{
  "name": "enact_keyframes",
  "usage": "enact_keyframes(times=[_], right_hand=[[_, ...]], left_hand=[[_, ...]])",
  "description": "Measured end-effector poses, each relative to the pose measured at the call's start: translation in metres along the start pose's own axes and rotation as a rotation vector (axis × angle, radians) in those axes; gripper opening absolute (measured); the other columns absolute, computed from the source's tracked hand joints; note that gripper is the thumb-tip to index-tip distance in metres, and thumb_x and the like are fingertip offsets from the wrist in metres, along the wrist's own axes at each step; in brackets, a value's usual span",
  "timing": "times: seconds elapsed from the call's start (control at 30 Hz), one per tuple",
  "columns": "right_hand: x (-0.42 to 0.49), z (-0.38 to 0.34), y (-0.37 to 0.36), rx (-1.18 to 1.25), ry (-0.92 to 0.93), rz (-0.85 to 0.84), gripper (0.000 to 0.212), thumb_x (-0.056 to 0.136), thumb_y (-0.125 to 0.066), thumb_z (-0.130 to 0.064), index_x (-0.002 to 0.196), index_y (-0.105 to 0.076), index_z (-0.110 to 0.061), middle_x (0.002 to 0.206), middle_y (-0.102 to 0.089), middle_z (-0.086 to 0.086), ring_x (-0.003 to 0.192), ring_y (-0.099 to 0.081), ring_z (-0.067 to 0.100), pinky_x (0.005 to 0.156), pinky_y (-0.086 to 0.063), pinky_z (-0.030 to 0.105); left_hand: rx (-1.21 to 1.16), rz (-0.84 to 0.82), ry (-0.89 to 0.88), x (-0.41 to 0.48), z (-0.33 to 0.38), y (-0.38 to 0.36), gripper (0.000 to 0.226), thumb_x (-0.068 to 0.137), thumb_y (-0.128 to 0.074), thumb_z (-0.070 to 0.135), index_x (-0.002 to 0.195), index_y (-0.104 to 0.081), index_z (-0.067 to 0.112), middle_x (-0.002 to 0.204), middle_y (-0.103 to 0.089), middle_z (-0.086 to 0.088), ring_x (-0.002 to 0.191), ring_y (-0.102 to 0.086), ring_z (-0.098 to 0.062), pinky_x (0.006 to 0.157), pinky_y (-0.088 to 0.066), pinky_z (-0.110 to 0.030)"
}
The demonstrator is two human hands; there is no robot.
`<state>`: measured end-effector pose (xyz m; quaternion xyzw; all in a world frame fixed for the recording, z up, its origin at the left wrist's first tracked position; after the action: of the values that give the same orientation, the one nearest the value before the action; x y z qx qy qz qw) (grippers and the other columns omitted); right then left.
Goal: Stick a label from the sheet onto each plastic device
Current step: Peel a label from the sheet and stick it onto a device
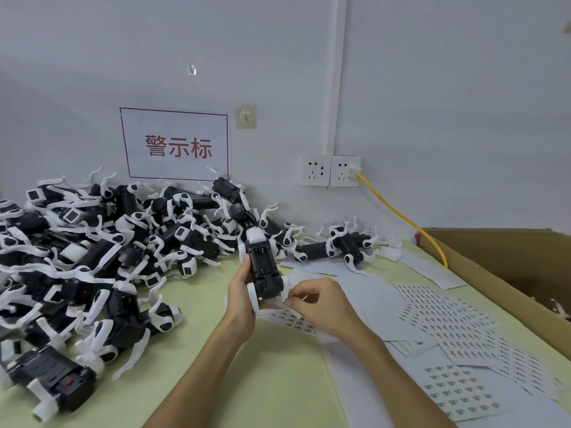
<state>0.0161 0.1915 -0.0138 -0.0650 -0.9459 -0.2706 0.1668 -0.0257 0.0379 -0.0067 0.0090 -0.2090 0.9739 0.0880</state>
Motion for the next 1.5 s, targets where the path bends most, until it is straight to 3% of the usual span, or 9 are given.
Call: enact_keyframes(times=[0.13, 0.3, 0.6, 0.83, 0.97, 1.13, 1.5], right_hand=[[0.000, 0.002, 0.002, 0.010, -0.017, -0.004, 0.030, 0.083, -0.077, -0.023, 0.061, -0.072, -0.043, 0.070, -0.073, -0.010, 0.055, -0.054, 0.000, 0.058, -0.041, 0.013], [-0.001, 0.003, 0.001, 0.003, -0.023, -0.081, 0.029, 0.084, -0.077, -0.027, 0.061, -0.072, -0.043, 0.064, -0.068, -0.013, 0.051, -0.048, 0.000, 0.056, -0.039, 0.012], [-0.003, 0.004, 0.003, 0.042, -0.082, -0.154, 0.033, 0.088, -0.075, -0.027, 0.057, -0.071, -0.036, 0.045, -0.051, -0.012, 0.040, -0.039, 0.003, 0.045, -0.031, 0.013], [-0.002, 0.003, 0.003, 0.040, -0.104, -0.148, 0.017, 0.089, -0.074, -0.023, 0.072, -0.077, -0.023, 0.065, -0.070, -0.001, 0.053, -0.058, 0.012, 0.058, -0.048, 0.022], [-0.001, 0.004, 0.002, 0.018, -0.103, -0.142, 0.021, 0.090, -0.074, -0.025, 0.069, -0.075, -0.029, 0.060, -0.067, -0.011, 0.051, -0.056, 0.004, 0.056, -0.043, 0.016], [-0.003, 0.003, 0.001, 0.103, -0.101, -0.188, 0.017, 0.085, -0.078, -0.030, 0.069, -0.076, -0.033, 0.066, -0.068, -0.006, 0.051, -0.053, 0.006, 0.053, -0.042, 0.017], [-0.005, 0.002, -0.002, 0.148, -0.191, -0.211, 0.027, 0.088, -0.076, -0.028, 0.061, -0.073, -0.029, 0.058, -0.062, -0.005, 0.052, -0.053, 0.012, 0.053, -0.043, 0.020]], left_hand=[[-0.018, -0.035, -0.006, 0.002, -0.002, 0.002, 0.065, 0.103, -0.035, 0.056, 0.077, -0.082, 0.019, 0.085, -0.073, -0.011, 0.079, -0.067, -0.034, 0.083, -0.052, -0.049], [0.018, -0.110, -0.027, 0.003, -0.003, 0.001, 0.058, 0.090, -0.042, 0.061, 0.078, -0.082, 0.021, 0.087, -0.074, -0.010, 0.076, -0.069, -0.030, 0.078, -0.051, -0.043], [0.097, -0.099, -0.041, 0.005, -0.006, 0.000, 0.065, 0.103, -0.031, 0.056, 0.077, -0.081, 0.024, 0.090, -0.076, -0.008, 0.079, -0.069, -0.026, 0.077, -0.051, -0.039], [0.110, -0.101, -0.043, 0.003, -0.006, -0.001, 0.067, 0.104, -0.030, 0.056, 0.079, -0.080, 0.019, 0.096, -0.075, -0.011, 0.083, -0.067, -0.031, 0.080, -0.052, -0.045], [0.108, -0.100, -0.044, 0.000, -0.004, -0.002, 0.067, 0.105, -0.029, 0.054, 0.077, -0.081, 0.021, 0.094, -0.075, -0.010, 0.084, -0.066, -0.032, 0.083, -0.050, -0.050], [0.091, -0.079, -0.056, -0.001, -0.001, -0.002, 0.066, 0.105, -0.031, 0.053, 0.076, -0.081, 0.021, 0.093, -0.074, -0.011, 0.088, -0.064, -0.035, 0.087, -0.048, -0.052], [0.104, -0.117, -0.036, -0.007, 0.002, -0.005, 0.066, 0.102, -0.032, 0.057, 0.078, -0.080, 0.019, 0.093, -0.073, -0.012, 0.079, -0.063, -0.033, 0.058, -0.051, -0.035]])
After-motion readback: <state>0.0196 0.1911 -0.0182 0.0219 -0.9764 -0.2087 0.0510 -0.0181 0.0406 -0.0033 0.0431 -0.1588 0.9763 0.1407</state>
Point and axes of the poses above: each hand's wrist, its own x-axis towards the middle knuckle, its own y-axis out of the back of the hand, z = x × y, the point moved 2 cm from there along x, towards the middle knuckle
